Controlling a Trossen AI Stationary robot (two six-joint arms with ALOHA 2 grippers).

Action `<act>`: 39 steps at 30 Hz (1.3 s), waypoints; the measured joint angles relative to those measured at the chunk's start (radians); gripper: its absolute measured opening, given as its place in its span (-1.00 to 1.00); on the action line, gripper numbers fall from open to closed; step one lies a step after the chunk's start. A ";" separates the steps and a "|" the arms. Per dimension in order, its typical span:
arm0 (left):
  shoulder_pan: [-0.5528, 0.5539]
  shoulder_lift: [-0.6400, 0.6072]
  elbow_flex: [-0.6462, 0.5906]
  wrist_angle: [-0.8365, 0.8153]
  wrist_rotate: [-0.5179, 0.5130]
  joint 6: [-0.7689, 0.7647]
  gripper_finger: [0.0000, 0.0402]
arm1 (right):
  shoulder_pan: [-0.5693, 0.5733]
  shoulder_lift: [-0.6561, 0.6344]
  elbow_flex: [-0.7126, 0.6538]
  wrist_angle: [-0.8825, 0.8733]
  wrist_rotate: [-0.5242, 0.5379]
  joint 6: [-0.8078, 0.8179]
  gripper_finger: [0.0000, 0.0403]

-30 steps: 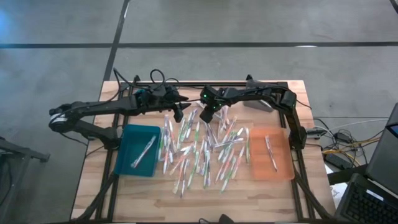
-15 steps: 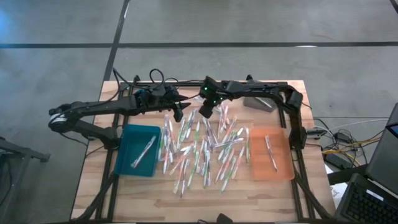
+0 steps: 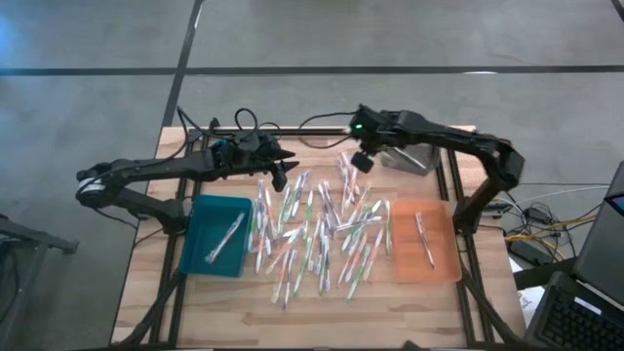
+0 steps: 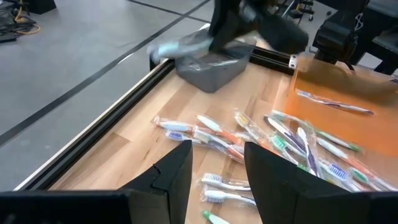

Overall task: Pick & Place Toothbrushes
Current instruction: Put the green toothbrush into the black bin

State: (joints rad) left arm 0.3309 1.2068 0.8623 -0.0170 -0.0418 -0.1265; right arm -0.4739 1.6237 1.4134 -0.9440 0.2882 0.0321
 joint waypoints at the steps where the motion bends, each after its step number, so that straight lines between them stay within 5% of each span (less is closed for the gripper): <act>1: 0.000 0.000 0.000 0.000 0.000 0.000 -0.25 | -0.009 -0.033 -0.026 0.000 0.000 0.004 -0.90; 16: 0.001 0.000 0.000 0.022 0.001 0.000 -0.25 | -0.215 -0.415 -0.453 0.169 0.002 -0.085 -0.91; 28: 0.001 0.000 0.000 0.044 0.000 0.018 -0.25 | -0.325 -0.351 -0.542 0.198 0.027 -0.194 -0.91; 39: 0.001 0.000 0.000 0.048 0.000 0.019 -0.25 | -0.371 -0.199 -0.484 0.201 0.027 -0.257 -0.91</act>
State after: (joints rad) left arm 0.3317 1.2072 0.8627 0.0307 -0.0414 -0.1078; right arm -0.8450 1.4245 0.9294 -0.7430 0.3156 -0.2254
